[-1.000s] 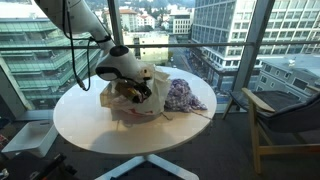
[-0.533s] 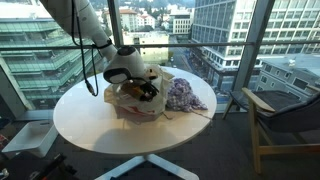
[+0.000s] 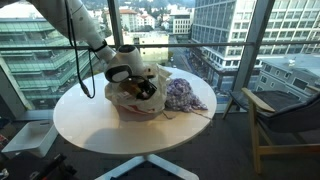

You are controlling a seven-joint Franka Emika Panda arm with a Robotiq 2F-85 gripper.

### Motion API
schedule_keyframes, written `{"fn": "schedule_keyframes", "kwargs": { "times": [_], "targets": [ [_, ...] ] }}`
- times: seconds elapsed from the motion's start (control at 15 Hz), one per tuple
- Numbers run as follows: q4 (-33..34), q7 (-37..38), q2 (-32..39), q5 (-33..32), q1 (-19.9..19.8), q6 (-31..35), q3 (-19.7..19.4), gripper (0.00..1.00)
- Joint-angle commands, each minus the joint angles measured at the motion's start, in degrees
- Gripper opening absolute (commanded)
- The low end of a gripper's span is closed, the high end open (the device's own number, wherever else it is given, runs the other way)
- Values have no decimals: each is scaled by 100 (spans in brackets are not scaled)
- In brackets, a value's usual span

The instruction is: Remove the purple and blue shirts and the brown object from the plastic

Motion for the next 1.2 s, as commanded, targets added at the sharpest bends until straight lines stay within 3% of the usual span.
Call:
{"fn": "schedule_keyframes", "kwargs": {
  "times": [0.0, 0.07, 0.2, 0.27, 0.67, 0.73, 0.8, 0.93, 1.13],
  "targets": [
    [260, 725, 265, -354, 390, -332, -431, 100],
    [296, 815, 292, -397, 427, -385, -469, 75],
    [334, 1012, 332, -488, 509, -500, -569, 68],
    [221, 1633, 116, -1484, -82, -150, 61, 58],
    [183, 3563, -26, -3820, -566, -319, 271, 13],
    [169, 3786, -79, -4132, -597, -353, 262, 11],
    [158, 3952, -141, -4396, -596, -422, 230, 15],
    [110, 4316, -305, -4931, -384, -704, -75, 16],
    [-4, 4491, -803, -5546, -422, -1012, -89, 16]
  ]
}}
